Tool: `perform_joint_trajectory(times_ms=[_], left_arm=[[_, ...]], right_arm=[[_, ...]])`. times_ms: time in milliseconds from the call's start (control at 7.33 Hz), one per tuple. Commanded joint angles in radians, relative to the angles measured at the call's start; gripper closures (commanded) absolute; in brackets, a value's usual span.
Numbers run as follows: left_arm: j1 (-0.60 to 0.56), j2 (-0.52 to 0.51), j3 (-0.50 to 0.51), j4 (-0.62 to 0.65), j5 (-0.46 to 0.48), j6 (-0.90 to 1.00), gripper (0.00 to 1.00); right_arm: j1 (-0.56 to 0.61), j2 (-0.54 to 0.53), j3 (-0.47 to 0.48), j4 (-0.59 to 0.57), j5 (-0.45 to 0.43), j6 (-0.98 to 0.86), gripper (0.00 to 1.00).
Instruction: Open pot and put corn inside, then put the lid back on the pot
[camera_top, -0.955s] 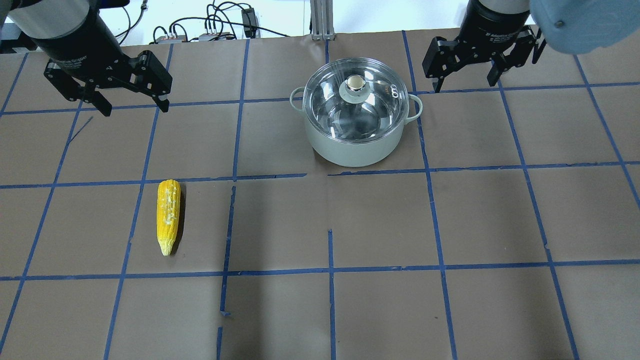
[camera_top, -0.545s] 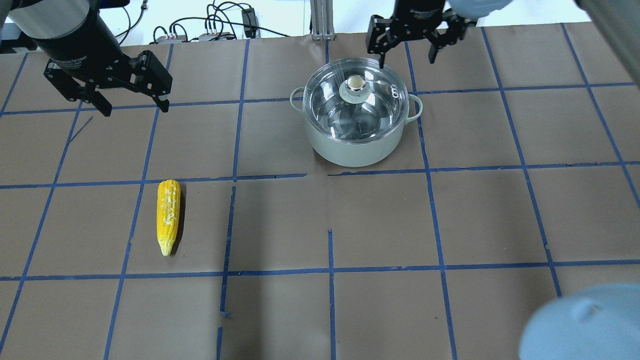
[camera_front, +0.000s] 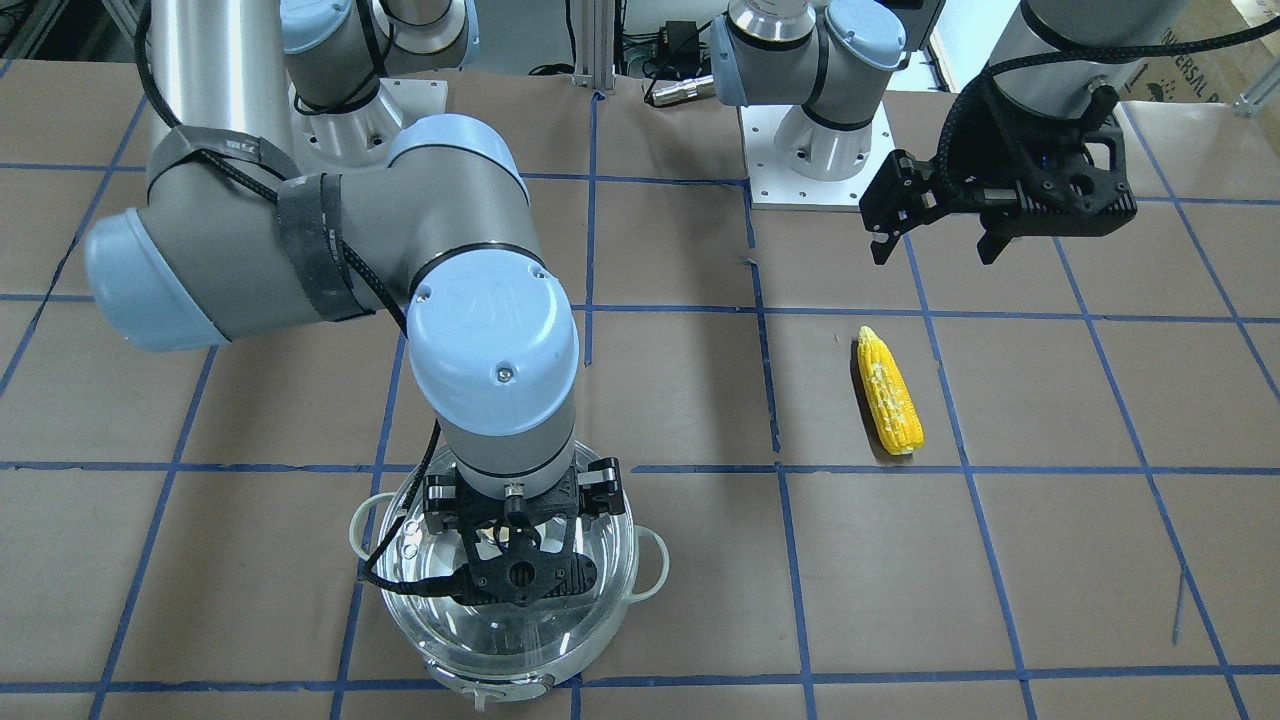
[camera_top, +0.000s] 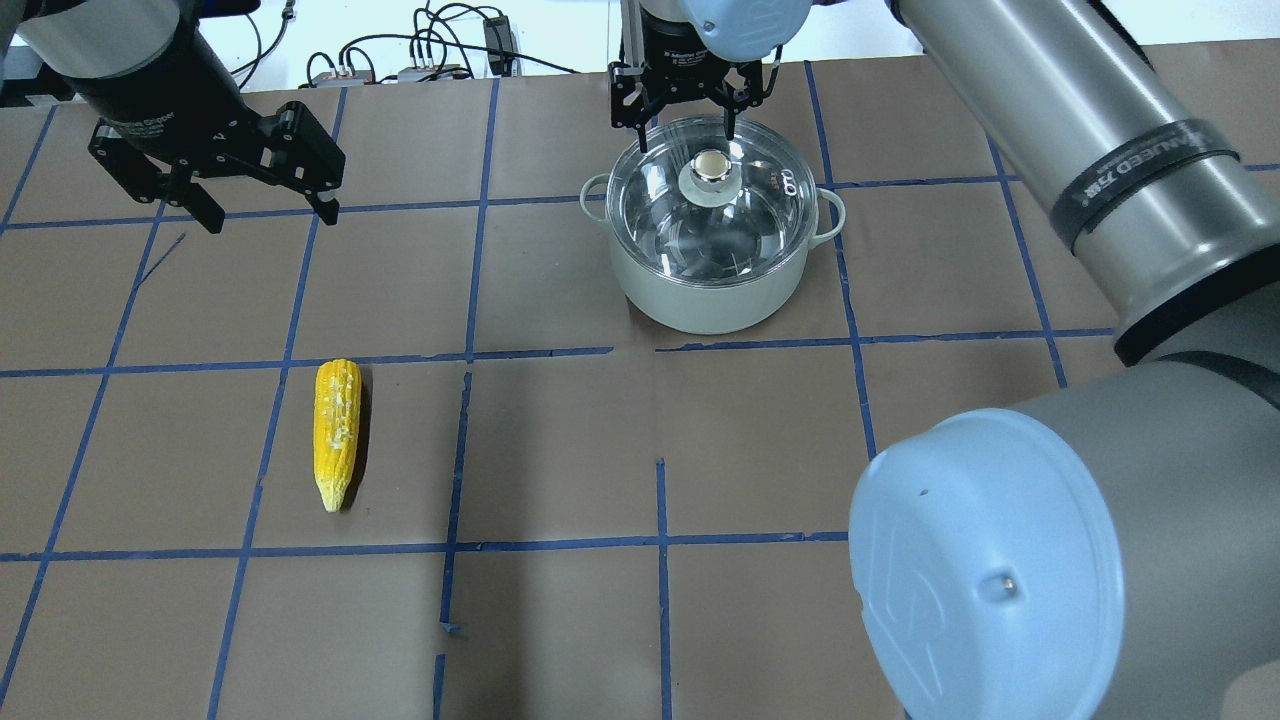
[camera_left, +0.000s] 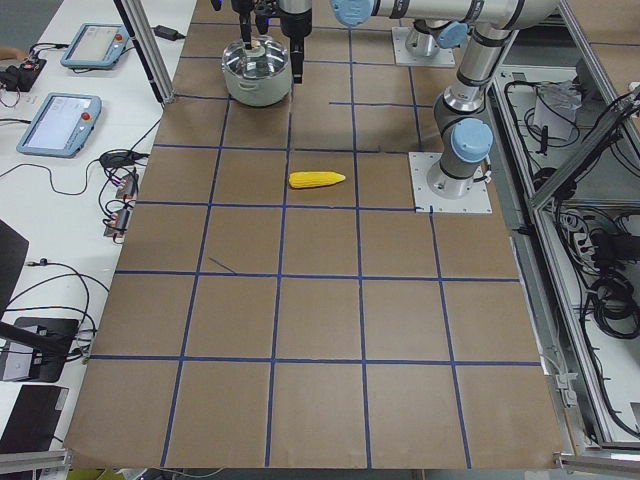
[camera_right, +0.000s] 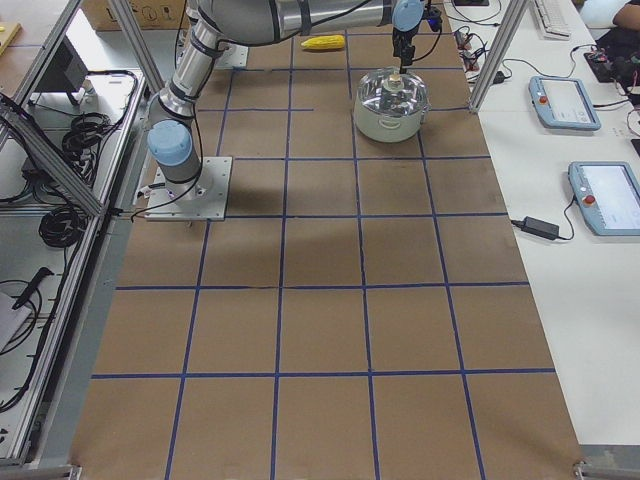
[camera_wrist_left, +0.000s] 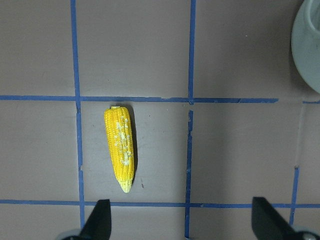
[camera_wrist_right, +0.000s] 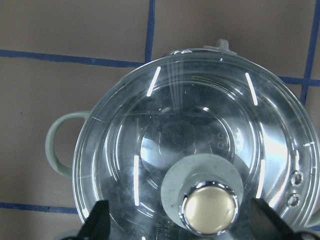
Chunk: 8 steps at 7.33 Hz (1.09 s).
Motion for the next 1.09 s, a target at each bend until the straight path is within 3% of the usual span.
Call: perform_joint_trajectory(times_ms=[0,545,955], left_arm=[[0.0,0.001,0.0,0.0,0.0,0.001,0.0],[0.0,0.001,-0.002,0.0,0.0,-0.001,0.0],[0.0,-0.001,-0.002,0.0,0.0,-0.001,0.0]], right_arm=[[-0.006,-0.01,0.052,-0.003,-0.006,-0.031,0.03],[-0.017,-0.022,0.079,-0.02,-0.011,-0.055,0.04],[-0.02,-0.017,0.079,-0.031,-0.011,-0.063,0.26]])
